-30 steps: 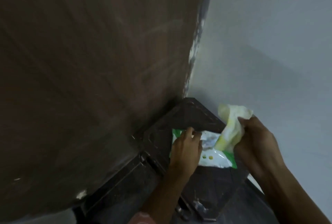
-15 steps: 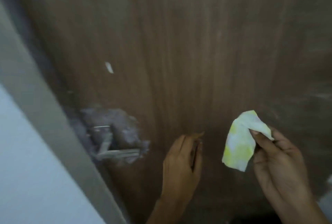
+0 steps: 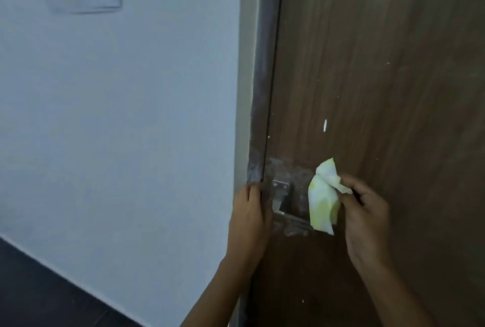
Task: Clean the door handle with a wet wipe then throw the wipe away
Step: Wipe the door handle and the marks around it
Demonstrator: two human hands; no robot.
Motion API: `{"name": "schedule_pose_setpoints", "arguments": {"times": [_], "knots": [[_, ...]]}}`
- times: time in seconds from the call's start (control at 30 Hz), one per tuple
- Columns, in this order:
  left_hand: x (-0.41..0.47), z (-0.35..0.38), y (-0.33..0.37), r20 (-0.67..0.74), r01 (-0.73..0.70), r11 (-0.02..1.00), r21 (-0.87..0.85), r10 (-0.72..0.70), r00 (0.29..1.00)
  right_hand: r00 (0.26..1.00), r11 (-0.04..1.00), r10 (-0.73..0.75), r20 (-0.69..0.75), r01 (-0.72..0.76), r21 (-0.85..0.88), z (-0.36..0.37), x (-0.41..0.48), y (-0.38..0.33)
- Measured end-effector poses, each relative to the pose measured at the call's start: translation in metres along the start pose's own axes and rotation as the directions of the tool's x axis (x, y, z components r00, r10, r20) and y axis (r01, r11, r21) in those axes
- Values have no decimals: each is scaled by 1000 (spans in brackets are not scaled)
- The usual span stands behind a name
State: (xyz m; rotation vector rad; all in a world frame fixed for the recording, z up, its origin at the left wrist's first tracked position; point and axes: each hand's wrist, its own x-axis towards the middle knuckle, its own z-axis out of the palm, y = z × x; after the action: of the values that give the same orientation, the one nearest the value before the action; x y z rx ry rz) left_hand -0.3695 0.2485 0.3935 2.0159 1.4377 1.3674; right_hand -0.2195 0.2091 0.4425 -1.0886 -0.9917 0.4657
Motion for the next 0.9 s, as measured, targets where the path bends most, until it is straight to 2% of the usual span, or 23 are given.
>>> {"name": "schedule_pose_setpoints", "arguments": {"times": [0.1, 0.27, 0.4, 0.5, 0.7, 0.83, 0.9], "knots": [[1, -5, -9, 108, 65, 998, 18, -67, 992, 997, 978, -51, 65, 63, -199, 16, -5, 12], [0, 4, -26, 278, 71, 996, 62, -85, 957, 986, 894, 14, 164, 61, -444, 28, -12, 45], [3, 16, -37, 289, 21, 999, 25, -27, 957, 958, 761, -142, 248, 266, -592, 39, -19, 60], [8, 26, -47, 269, -16, 1000, -6, 17, 963, 915, 693, -220, 337, 390, -607, 49, -15, 72], [14, 44, -64, 244, -4, 995, -98, 28, 969, 867, 600, -194, 459, 475, -644, 58, -16, 103], [17, 51, -70, 244, -44, 995, -95, 66, 967, 812, 457, -262, 522, 580, -674, 55, -16, 111], [20, 52, -73, 240, -91, 995, -51, 101, 966, 793, 359, -238, 560, 608, -708, 49, -16, 115]]}}
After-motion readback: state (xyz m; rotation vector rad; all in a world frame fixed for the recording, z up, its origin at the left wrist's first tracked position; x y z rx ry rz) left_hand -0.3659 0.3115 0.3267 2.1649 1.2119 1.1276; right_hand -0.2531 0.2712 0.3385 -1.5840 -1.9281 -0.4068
